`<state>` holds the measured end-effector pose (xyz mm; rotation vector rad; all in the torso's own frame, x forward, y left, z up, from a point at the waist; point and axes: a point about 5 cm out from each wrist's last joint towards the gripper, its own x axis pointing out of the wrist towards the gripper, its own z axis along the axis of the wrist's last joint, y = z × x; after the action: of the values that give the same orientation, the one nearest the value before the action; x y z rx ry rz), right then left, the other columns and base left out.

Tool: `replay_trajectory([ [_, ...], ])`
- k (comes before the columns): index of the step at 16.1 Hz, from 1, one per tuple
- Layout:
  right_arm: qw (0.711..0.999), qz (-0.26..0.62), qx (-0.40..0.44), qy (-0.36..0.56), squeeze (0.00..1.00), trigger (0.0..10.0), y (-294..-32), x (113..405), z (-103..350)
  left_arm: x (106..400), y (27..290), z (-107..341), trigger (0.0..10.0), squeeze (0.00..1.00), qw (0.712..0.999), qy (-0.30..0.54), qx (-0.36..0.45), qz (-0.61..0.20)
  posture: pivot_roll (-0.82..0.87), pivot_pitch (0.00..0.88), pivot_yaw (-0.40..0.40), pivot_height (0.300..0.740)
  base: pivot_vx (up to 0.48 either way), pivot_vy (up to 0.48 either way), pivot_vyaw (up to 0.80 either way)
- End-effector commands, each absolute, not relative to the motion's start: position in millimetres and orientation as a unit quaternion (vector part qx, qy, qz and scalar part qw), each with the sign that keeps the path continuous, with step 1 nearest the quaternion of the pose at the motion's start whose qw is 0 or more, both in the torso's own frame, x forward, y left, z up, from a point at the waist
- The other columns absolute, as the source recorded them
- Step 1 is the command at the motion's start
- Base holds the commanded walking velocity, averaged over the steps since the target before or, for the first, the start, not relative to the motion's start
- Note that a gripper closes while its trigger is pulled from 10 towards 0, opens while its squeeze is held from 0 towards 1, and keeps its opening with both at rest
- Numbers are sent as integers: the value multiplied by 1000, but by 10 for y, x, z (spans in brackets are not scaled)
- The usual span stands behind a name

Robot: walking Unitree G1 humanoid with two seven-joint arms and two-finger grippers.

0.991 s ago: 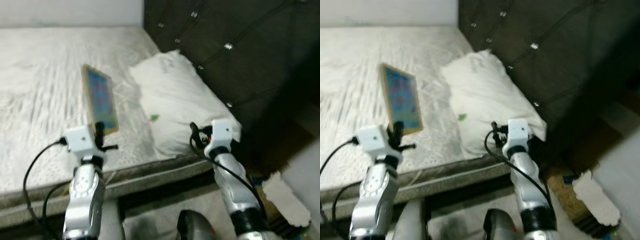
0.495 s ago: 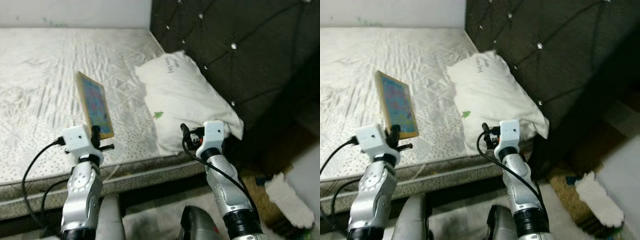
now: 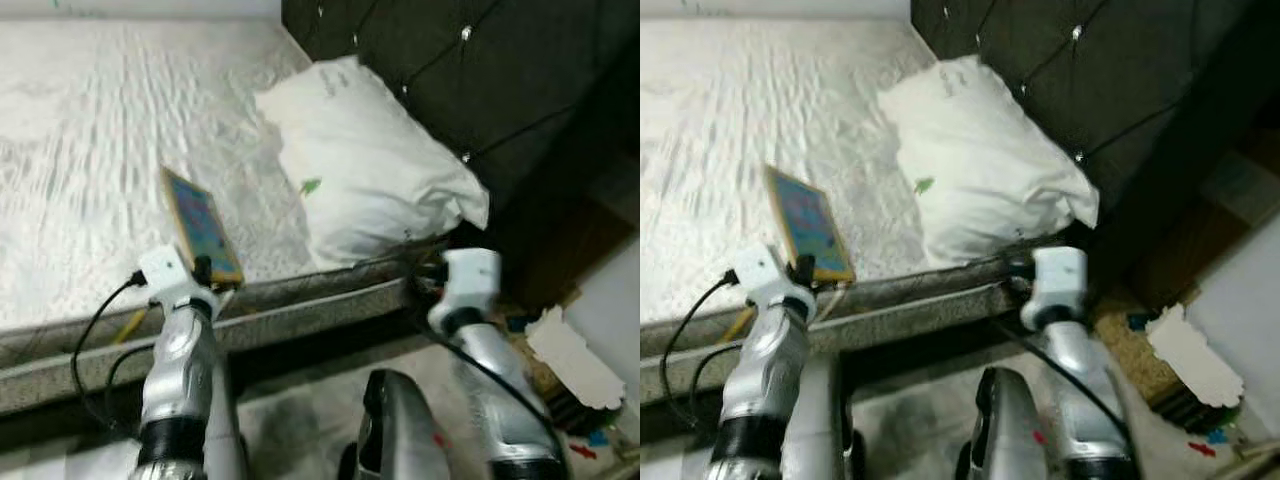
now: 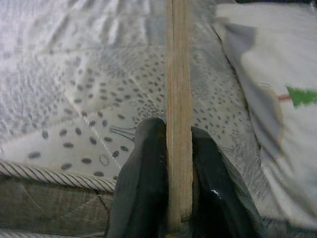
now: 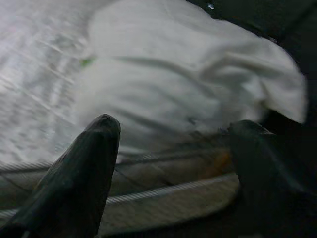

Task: Clean up the room

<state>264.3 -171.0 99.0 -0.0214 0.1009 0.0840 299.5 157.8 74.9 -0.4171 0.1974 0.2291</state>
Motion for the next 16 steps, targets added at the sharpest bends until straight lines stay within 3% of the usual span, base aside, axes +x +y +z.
replay_trajectory([
  [1, 998, 28, -14, 46, 0, 10000, -1814, 2603, 1051, 3080, 1498, 811, 10000, 0, 965, 88, -223, 101, -70, 91, -104, 542, 0, 0, 0],
  [6, 997, 9, -49, 59, 0, 10000, -2011, 2496, 1101, 3394, 1412, 901, 10000, 0, 949, 106, -291, 52, -116, 94, -117, 542, 0, 0, 0],
  [12, 995, 0, -60, 74, 0, 10000, -2087, 2335, 1158, 3453, 1122, 651, 10000, 0, 911, 222, -346, -11, -158, 114, -117, 542, 0, 0, 0],
  [16, 995, 6, -68, 77, 0, 10000, -2075, 2318, 1181, 3501, 1187, 606, 10000, 0, 895, 248, -371, -8, -163, 113, -120, 542, 0, 0, 0],
])
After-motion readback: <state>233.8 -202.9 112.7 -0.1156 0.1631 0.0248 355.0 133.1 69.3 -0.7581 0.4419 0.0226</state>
